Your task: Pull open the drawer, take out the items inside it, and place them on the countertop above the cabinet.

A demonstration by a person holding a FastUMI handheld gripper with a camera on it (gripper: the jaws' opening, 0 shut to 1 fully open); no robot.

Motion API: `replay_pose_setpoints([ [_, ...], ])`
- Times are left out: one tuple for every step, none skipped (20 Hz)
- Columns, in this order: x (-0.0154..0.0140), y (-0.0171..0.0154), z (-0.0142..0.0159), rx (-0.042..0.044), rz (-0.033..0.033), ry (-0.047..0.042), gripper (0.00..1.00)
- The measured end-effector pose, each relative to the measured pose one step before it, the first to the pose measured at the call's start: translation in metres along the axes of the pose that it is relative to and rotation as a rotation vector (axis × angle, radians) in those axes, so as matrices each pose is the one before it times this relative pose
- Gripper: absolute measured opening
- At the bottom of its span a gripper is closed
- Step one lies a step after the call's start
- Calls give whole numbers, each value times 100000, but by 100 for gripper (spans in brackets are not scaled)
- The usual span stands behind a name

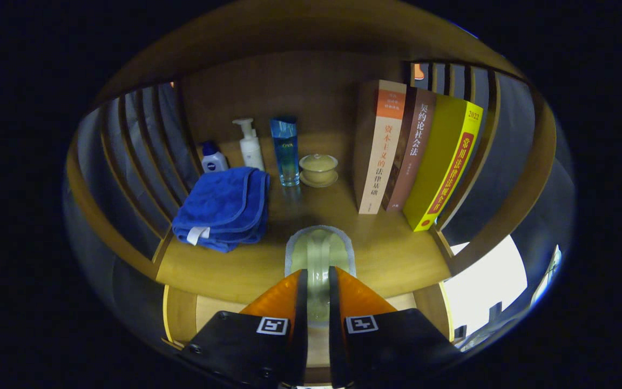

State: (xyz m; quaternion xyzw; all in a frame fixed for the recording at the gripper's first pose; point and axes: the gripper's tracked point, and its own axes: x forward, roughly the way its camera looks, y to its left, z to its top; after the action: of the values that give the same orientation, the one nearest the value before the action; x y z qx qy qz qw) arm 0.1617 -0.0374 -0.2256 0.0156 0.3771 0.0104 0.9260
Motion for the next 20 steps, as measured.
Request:
replay_pose_setpoints([
  [937, -114, 188, 575, -346, -148, 25],
  [801, -35, 48, 436, -128, 680, 25],
  [824, 31, 91, 168, 2, 161, 25],
  [857, -41, 41, -122, -402, 199, 25],
  [872, 39, 235, 100, -25, -215, 25],
  [657, 263, -68, 450, 404, 246, 25],
  [671, 166, 90, 350, 293, -128, 25],
  [378, 94, 7, -279, 122, 447, 25],
  [420, 187, 58, -749, 192, -82, 25],
  [277, 324, 60, -841, 696, -153, 25],
  [381, 161, 288, -1554, 345, -903, 25],
  [199, 55, 219, -1963, -41, -129, 25],
  [177, 78, 235, -1618, -62, -472, 25],
  [71, 284, 168, -938, 392, -629, 25],
  [39, 360, 334, -426, 613, -1055, 25],
  [-35, 259, 235, -147, 283, -1086, 27],
  [-105, 147, 45, -135, 165, -392, 28],
  [-274, -48, 34, -196, -425, -495, 29],
  [-308, 16, 230, 231, -236, -886, 30],
  [-59, 25, 311, 263, -573, -1701, 31],
])
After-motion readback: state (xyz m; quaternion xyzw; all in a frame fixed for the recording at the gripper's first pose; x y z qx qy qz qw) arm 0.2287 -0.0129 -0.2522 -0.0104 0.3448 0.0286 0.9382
